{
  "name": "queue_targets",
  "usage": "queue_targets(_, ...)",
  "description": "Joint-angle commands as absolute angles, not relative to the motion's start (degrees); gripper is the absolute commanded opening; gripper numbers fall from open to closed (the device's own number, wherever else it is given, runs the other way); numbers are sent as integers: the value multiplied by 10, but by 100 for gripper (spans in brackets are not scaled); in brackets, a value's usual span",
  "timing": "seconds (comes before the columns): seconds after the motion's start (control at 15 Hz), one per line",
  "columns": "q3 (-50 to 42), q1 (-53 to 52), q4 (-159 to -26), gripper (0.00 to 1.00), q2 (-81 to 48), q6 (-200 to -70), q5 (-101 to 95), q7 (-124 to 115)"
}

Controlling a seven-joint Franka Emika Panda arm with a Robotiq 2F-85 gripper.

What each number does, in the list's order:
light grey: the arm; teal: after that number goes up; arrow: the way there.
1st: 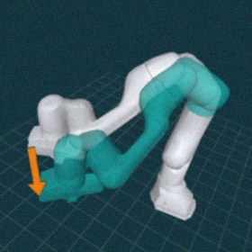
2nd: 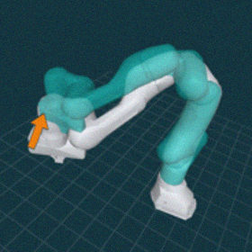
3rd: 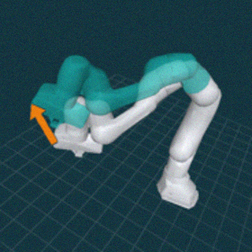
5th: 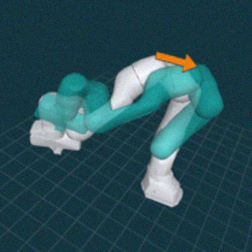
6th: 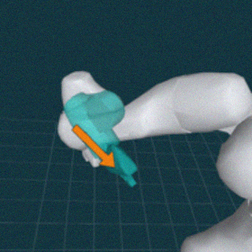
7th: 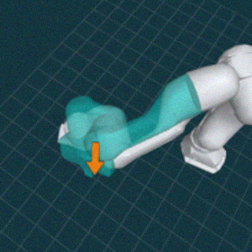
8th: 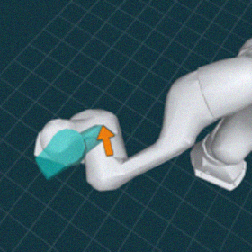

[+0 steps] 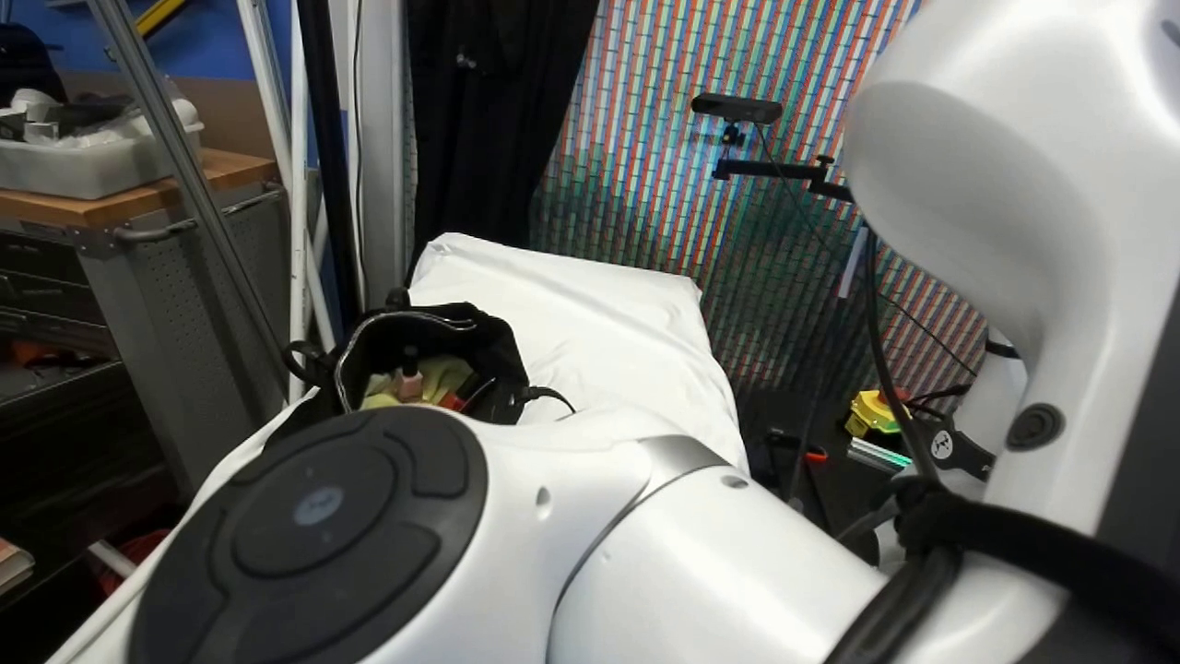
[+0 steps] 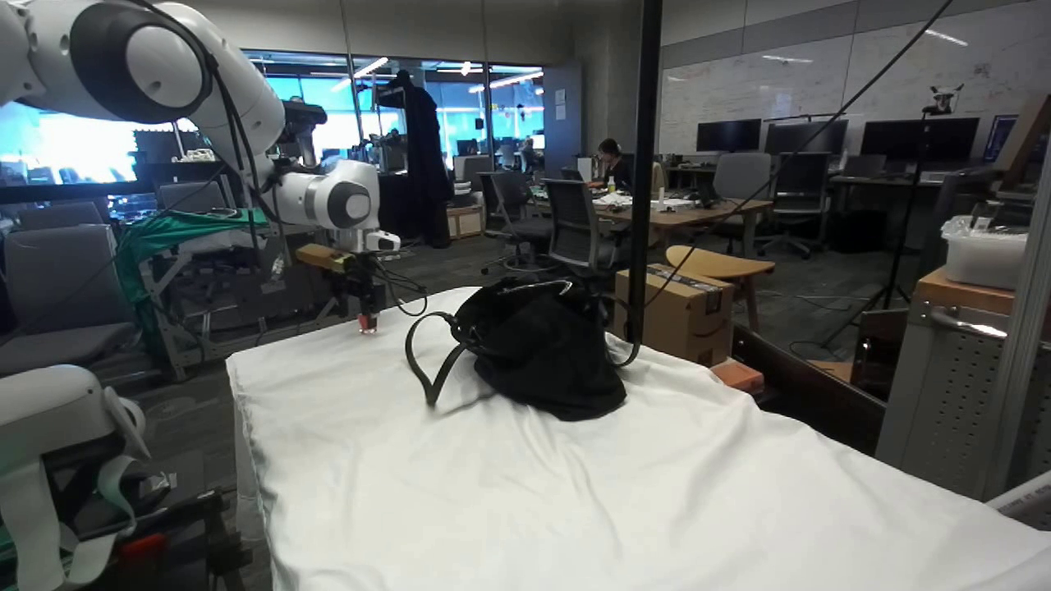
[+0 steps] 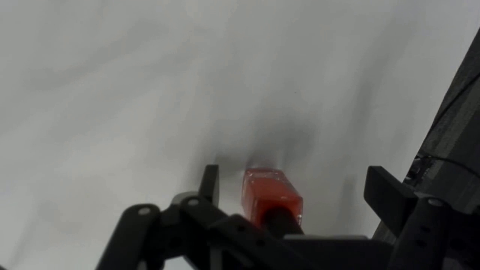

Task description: Pick up the nail polish bottles and place them in the black bag

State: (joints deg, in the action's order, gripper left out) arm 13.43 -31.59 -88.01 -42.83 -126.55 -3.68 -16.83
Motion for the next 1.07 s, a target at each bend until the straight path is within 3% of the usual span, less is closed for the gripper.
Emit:
queue_targets(0.0, 124, -327, -859, 100, -441, -1269, -46, -164)
queue_targets(0.47, 124, -330, -858, 98, -445, -1271, -46, -162)
queue_targets(0.53, 123, -331, -859, 77, -444, -1271, -46, -162)
queue_targets(0.67, 123, -332, -860, 73, -443, -1272, -47, -162)
queue_targets(1.0, 121, -334, -861, 39, -442, -1272, -50, -164)
